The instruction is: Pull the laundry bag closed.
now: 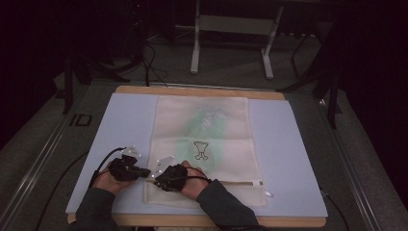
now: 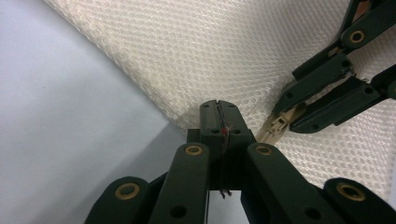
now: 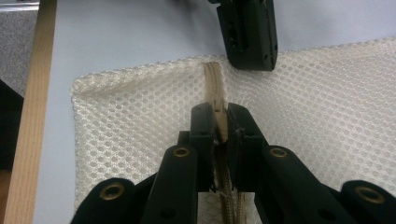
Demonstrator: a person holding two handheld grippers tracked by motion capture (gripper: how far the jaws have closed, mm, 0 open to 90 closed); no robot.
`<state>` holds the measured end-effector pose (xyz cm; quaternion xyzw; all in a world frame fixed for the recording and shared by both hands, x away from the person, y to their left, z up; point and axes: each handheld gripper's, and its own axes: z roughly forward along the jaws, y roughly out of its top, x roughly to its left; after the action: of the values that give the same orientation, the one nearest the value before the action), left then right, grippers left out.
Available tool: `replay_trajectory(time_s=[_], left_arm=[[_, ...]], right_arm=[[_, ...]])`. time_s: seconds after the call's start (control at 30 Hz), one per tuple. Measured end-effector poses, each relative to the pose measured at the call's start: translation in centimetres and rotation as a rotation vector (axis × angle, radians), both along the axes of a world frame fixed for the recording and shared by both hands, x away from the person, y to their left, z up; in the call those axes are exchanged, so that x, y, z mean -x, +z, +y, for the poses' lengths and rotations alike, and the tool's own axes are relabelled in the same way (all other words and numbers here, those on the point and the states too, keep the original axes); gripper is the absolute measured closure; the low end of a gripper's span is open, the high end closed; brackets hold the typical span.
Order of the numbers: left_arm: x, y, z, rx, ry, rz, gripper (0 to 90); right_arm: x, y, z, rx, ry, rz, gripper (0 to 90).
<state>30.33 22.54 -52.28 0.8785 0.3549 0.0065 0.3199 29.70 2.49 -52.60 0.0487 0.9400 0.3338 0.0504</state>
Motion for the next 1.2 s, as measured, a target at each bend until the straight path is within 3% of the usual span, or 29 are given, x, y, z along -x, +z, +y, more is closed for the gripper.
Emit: replay_trajectory(time_s=[0.17,0.27,0.5,0.83,1.2], left_arm=[[0.45,0.16,-0.68,-0.021,-0.018,-0.012,89.8],[0.62,0.14,-0.51,-0.001,-0.015,-0.008,89.8],[0.84,0.08,-0.59,-0.004,-0.019,-0.007,89.7],[0.68,0.14,-0.9,-0.045,-0.02,-0.013,90.0],[0.62,0.05,-0.74,-0.032,-0.023,-0.011,90.0]], right_arm=[[-0.14,-0.15,-0.18,-0.018,-0.008,0.018,82.1],[-0.13,-0.18,-0.23,-0.021,-0.01,0.02,82.1],[-0.16,-0.22,-0.27,-0.026,-0.014,0.023,82.1],[0.0,0.11,-0.03,-0.002,-0.001,0.002,82.1],[0.27,0.72,-0.82,0.04,0.006,-0.017,82.1]])
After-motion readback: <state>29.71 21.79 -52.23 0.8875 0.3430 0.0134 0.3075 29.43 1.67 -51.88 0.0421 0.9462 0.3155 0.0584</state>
